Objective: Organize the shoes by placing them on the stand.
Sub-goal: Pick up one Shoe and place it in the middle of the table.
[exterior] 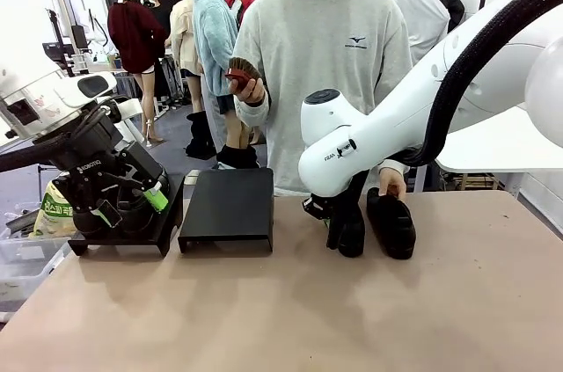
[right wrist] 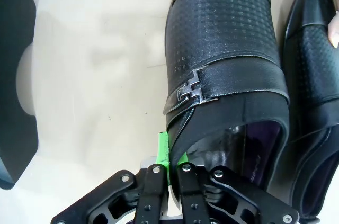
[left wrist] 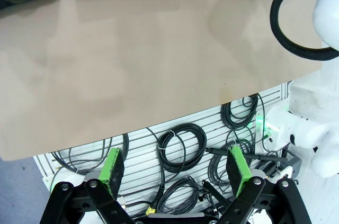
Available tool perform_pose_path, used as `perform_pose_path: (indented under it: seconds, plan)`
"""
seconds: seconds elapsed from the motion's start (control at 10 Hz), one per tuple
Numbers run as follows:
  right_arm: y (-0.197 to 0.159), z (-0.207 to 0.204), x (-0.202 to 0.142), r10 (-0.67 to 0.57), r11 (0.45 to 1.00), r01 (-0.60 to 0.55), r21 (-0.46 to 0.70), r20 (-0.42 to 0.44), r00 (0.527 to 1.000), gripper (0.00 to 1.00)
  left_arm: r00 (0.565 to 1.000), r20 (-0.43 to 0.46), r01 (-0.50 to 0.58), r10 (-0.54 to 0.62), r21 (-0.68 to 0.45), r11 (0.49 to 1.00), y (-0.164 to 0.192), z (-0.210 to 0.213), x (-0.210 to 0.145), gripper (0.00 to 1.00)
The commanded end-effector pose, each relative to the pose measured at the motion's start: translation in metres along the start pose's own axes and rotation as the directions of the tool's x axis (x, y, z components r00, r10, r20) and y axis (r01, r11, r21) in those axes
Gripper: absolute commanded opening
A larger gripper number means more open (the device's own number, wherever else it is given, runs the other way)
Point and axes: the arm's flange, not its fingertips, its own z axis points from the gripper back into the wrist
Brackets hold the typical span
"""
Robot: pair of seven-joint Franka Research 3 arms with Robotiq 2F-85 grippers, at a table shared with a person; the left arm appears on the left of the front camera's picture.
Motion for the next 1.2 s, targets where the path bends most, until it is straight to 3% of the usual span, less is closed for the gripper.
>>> perform_pose_path:
  seconds: [0.0,0.9,1.1]
  plan:
    - [0.001,0.001,-0.003,-0.015,1.000,0.015,0.007,-0.009,1.000,0.00,1.000,0.002,0.003,-0.003,-0.018,1.000,-0.001,0.000,0.002,1.00]
    - [0.001,0.019,-0.013,-0.010,1.000,0.010,0.015,0.025,1.000,0.00,1.000,0.002,0.003,-0.003,-0.018,1.000,-0.001,0.000,0.002,1.00]
    - [0.000,0.054,-0.034,0.019,0.999,-0.020,0.032,0.044,0.999,0.00,1.000,0.002,0.003,-0.003,-0.018,1.000,-0.001,0.000,0.002,1.00]
